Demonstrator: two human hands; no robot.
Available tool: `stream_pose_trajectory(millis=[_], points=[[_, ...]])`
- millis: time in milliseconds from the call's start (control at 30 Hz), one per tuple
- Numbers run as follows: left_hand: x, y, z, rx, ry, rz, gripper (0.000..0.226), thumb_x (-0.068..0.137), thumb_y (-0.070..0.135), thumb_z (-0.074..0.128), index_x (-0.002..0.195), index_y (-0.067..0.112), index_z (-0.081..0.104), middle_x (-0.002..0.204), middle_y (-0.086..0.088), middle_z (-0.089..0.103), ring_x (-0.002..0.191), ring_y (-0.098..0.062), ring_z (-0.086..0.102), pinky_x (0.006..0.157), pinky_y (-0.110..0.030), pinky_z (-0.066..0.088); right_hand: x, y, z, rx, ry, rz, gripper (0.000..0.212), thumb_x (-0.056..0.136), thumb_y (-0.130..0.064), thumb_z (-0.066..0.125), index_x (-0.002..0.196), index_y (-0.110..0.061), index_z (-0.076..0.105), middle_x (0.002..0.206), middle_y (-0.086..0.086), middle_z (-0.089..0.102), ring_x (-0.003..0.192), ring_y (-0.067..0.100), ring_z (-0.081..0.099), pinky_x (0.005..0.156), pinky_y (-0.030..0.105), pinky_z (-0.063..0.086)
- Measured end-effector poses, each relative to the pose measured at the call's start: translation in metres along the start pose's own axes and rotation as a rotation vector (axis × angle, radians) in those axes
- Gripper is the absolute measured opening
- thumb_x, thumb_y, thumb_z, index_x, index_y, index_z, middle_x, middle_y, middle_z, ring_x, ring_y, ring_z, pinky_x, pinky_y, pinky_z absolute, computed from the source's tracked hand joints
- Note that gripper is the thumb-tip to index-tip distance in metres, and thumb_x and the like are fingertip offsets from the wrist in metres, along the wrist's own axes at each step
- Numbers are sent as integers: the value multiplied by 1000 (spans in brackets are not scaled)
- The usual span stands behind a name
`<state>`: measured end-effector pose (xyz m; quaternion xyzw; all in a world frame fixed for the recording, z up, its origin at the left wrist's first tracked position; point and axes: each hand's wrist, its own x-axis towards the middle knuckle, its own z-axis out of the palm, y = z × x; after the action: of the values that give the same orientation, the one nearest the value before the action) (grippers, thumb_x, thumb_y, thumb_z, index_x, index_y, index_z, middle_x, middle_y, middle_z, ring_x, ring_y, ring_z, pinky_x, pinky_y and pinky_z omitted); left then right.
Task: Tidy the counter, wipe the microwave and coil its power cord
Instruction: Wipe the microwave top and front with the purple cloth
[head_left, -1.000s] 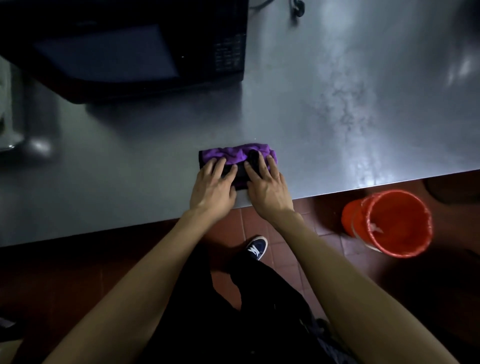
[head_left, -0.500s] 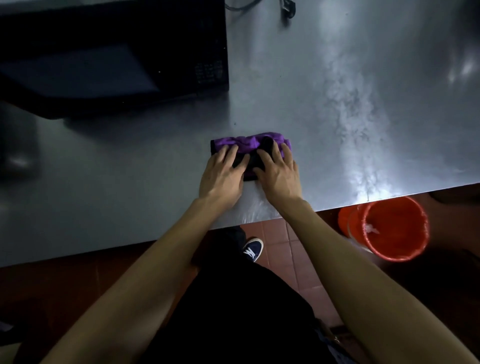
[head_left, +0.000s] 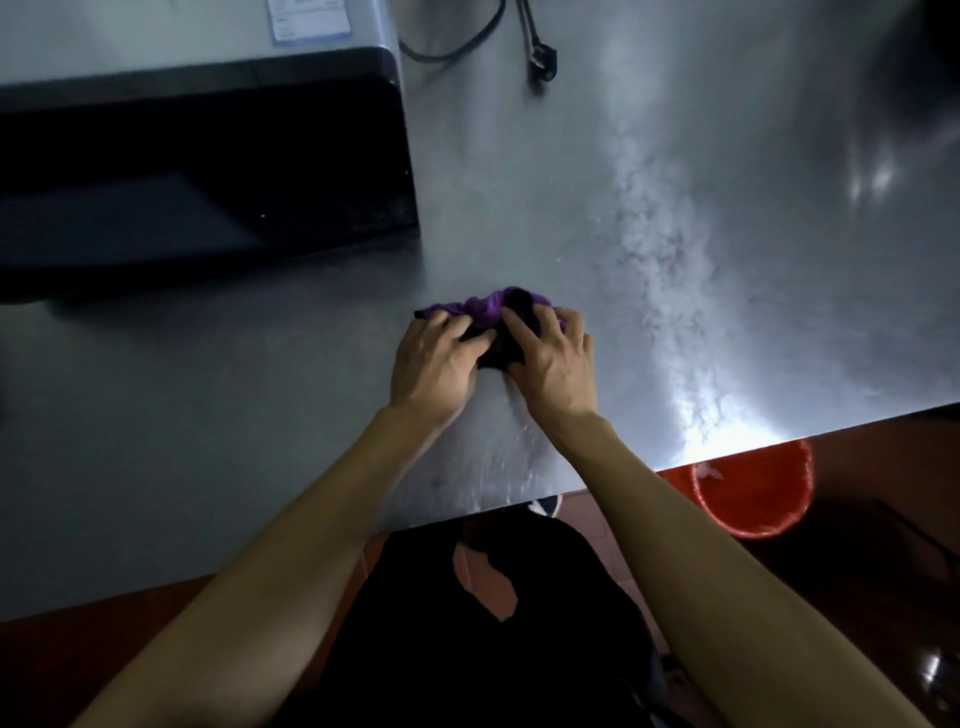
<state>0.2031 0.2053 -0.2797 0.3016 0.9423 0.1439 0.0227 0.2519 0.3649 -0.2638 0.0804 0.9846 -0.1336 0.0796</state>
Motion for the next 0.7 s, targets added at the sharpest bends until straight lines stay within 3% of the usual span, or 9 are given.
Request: stream_pose_trajectory(millis=[133, 367, 533, 700], points=[[17, 24, 6, -44, 5, 31, 33, 80, 18, 68, 113, 21, 75, 99, -4, 70, 92, -31, 60, 78, -40, 49, 0, 34, -7, 56, 50, -16, 48, 82, -23, 70, 129, -21, 62, 121, 11, 59, 107, 42, 50, 76, 49, 48], [45, 122, 28, -87, -26, 9, 31, 80, 16, 71, 110, 22, 74, 100, -2, 71, 91, -30, 64, 76, -40, 54, -26, 134, -26, 134, 115, -55, 45, 80, -16, 72, 125, -16, 65, 114, 14, 60, 100, 42, 51, 76, 50, 51], [72, 204, 34, -68, 51, 56, 33, 79, 11, 74, 111, 20, 74, 99, -2, 70, 85, -30, 62, 70, -39, 51, -41, 212, -60, 195, 189, -70, 43, 80, -15, 67, 123, -13, 66, 114, 18, 59, 100, 44, 51, 78, 50, 52], [114, 278, 36, -51, 114, 125, 36, 77, 9, 77, 111, 20, 75, 104, -2, 70, 89, -30, 63, 73, -41, 53, -53, 288, -95, 186, 288, -34, 43, 83, -14, 70, 126, -16, 64, 119, 14, 58, 104, 41, 50, 81, 48, 51]])
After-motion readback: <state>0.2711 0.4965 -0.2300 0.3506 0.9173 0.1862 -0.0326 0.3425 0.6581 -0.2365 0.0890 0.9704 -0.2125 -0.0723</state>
